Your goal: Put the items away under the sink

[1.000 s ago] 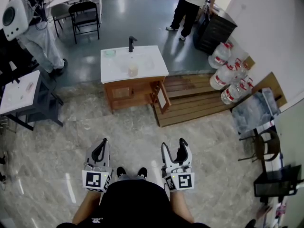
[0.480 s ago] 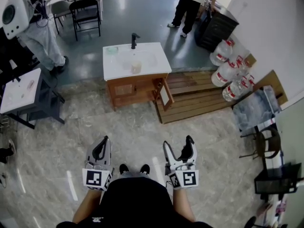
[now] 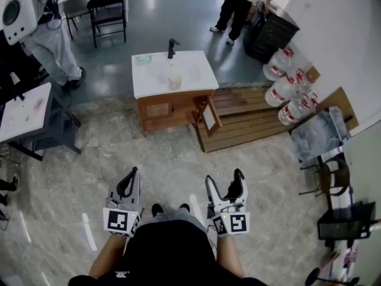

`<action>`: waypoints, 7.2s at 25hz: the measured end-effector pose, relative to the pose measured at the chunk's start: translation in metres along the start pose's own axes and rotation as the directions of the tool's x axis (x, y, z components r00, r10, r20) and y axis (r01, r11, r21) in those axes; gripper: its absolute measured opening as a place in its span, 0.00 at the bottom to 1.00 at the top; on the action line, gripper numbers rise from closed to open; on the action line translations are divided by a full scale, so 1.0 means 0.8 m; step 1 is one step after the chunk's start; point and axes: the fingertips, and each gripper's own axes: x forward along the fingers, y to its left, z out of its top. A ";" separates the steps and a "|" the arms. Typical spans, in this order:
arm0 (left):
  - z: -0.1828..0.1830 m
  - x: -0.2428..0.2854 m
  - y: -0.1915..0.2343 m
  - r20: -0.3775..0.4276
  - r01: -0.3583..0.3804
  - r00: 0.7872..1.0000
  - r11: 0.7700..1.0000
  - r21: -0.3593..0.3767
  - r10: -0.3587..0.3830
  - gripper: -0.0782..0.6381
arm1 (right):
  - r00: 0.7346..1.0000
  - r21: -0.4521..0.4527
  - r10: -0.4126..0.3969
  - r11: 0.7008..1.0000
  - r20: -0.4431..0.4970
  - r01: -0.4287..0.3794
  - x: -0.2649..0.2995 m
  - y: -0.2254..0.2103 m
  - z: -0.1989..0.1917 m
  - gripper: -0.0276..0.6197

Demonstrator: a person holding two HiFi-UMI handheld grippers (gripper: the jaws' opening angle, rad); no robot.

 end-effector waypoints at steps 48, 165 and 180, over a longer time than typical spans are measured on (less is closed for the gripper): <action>0.016 0.358 0.035 -0.037 -0.174 0.984 0.984 -0.043 0.172 0.12 | 0.979 0.043 0.180 0.983 -0.101 -0.176 0.333 -0.190 -0.051 0.68; -0.760 0.683 0.126 -0.096 0.076 0.992 0.997 -0.026 -0.078 0.12 | 0.926 -0.046 0.373 0.926 -0.063 -0.376 0.707 -0.238 -0.869 0.09; -0.677 0.617 0.123 -0.248 0.096 0.964 0.995 -0.019 -0.098 0.12 | 0.946 0.109 0.223 0.973 -0.235 -0.202 0.647 -0.266 -0.839 0.21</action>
